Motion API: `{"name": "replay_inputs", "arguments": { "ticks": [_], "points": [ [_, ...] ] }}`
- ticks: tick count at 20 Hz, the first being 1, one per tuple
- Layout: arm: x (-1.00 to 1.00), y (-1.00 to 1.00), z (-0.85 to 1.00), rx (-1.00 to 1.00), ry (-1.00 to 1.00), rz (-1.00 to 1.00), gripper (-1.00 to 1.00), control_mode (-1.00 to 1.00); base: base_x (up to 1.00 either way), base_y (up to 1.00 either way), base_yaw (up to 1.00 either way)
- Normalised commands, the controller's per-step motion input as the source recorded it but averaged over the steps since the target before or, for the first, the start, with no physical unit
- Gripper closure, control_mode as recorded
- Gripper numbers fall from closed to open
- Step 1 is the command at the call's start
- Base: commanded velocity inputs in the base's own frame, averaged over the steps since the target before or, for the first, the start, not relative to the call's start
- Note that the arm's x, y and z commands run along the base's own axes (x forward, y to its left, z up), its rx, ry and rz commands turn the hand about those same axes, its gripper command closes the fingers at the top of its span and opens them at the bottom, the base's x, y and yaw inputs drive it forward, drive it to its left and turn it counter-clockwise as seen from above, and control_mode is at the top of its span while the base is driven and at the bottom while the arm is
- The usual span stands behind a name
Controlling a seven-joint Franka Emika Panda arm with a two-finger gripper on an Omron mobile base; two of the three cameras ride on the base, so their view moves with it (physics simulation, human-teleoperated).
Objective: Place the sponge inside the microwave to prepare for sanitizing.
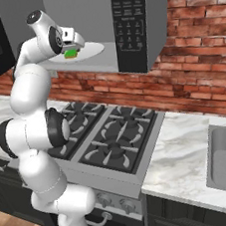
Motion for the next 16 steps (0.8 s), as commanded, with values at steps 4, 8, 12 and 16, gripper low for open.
{"name": "replay_inputs", "arguments": {
  "ticks": [4,8,12,16],
  "points": [
    [0.0,0.0,0.0,0.0,-0.05,0.0,-1.0,-1.0,0.0,0.0,0.0],
    [0.0,0.0,0.0,0.0,-0.03,0.0,-1.0,-1.0,0.0,0.0,0.0],
    [-0.09,0.0,0.07,0.0,-0.04,0.0,-1.0,-1.0,0.0,0.0,0.0],
    [-0.23,0.0,0.17,0.0,-0.07,0.0,-1.0,-1.0,0.0,0.0,0.0]
  ]
}}
